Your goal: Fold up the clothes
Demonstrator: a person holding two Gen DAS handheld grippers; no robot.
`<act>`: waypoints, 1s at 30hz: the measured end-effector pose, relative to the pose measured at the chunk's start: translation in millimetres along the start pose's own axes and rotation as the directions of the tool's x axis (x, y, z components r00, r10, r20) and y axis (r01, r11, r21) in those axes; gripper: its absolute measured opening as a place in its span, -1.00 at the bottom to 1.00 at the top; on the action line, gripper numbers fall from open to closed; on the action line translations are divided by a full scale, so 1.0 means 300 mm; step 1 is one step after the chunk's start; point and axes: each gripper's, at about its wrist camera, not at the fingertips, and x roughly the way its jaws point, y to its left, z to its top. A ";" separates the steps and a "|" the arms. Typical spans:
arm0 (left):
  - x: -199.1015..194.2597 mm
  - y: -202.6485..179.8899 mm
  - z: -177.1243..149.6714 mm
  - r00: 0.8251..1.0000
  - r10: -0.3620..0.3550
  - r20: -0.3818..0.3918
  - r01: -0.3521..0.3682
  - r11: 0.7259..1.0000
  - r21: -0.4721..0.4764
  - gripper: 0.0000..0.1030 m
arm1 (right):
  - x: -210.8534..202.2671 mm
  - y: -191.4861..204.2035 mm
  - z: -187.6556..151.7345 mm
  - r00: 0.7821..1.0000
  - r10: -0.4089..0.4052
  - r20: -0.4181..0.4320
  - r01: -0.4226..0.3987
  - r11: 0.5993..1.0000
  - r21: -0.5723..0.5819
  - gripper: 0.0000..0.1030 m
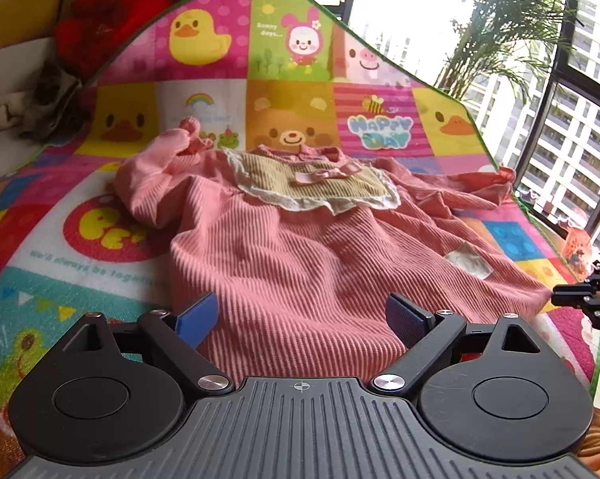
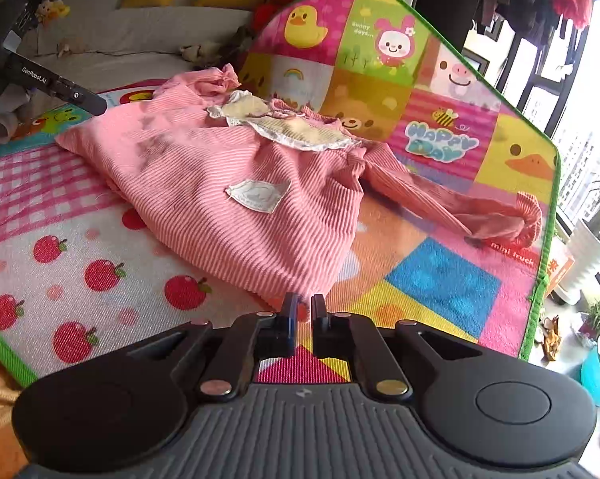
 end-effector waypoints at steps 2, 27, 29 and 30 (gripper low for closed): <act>0.016 0.011 0.018 1.000 0.010 0.000 -0.010 1.000 0.001 0.84 | -0.011 -0.031 0.038 0.999 0.000 0.036 -0.001 0.999 0.043 -0.66; 0.535 0.315 0.297 0.841 0.540 0.006 -0.540 0.841 0.009 -0.81 | 0.521 0.062 0.344 0.963 0.214 0.163 -0.222 0.974 0.034 0.57; 0.486 0.371 0.301 0.793 0.609 0.030 -0.608 0.793 -0.040 -0.85 | 0.525 0.054 0.351 0.964 0.214 0.159 -0.223 0.974 0.047 0.57; 0.461 0.408 0.304 0.767 0.641 0.032 -0.639 0.767 -0.060 -0.85 | 0.527 0.045 0.354 0.965 0.211 0.155 -0.223 0.973 0.063 0.57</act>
